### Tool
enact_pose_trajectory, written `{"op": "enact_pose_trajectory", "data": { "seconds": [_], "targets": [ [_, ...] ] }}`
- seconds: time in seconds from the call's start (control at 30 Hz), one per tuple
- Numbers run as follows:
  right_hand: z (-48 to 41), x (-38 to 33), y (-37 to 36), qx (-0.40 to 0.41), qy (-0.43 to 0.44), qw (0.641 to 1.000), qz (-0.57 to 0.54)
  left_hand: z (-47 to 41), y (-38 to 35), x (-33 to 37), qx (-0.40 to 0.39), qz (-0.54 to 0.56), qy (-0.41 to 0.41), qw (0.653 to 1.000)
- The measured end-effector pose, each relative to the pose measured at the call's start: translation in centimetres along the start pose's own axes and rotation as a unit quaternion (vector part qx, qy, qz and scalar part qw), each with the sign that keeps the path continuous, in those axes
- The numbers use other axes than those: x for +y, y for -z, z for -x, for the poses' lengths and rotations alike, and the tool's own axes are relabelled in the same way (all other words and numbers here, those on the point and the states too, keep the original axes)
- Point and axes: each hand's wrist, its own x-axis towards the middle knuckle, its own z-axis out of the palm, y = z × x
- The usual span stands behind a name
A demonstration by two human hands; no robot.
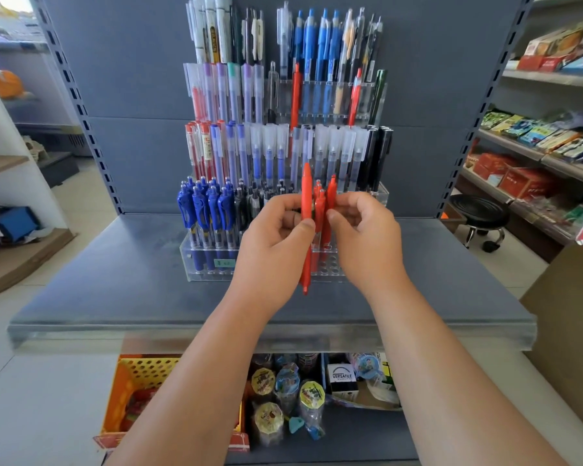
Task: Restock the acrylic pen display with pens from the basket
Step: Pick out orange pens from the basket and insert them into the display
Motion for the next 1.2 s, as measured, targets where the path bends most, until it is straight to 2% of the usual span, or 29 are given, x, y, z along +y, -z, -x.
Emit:
{"op": "enact_pose_trajectory", "data": {
  "seconds": [0.23, 0.4, 0.53, 0.73, 0.83, 0.97, 1.1, 1.2],
  "targets": [
    [0.5, 0.5, -0.2, -0.007, -0.013, 0.995, 0.101, 0.0, 0.2, 0.1, 0.006, 0.011, -0.006, 1.0],
    [0.4, 0.6, -0.1, 0.012, -0.02, 0.995, 0.093, 0.2, 0.2, 0.3, -0.004, 0.016, -0.026, 1.0],
    [1.0, 0.0, 0.0, 0.054, 0.077, 0.993, 0.067, 0.3, 0.0, 1.3, -0.008, 0.045, -0.047, 0.998],
    [2.0, -2.1, 0.5, -0.002, 0.201, 0.976, -0.08, 0.3, -0.2, 2.3, 0.048, 0.091, -0.048, 0.994],
    [2.4, -2.6, 0.4, -0.001, 0.228, 0.969, -0.097, 0.2, -0.1, 2.2, 0.054, 0.087, -0.046, 0.994],
    [2.7, -2.9, 0.4, 0.006, 0.211, 0.972, -0.104, 0.3, -0.2, 2.2, 0.047, 0.036, -0.046, 0.997],
    [2.9, -2.4, 0.7, -0.012, 0.163, 0.982, -0.091, 0.4, -0.1, 2.1, 0.027, -0.001, 0.009, 1.0],
    [2.9, -2.0, 1.0, 0.005, 0.138, 0.987, -0.083, 0.3, 0.1, 1.7, 0.021, -0.028, 0.034, 0.999]
  ]
}}
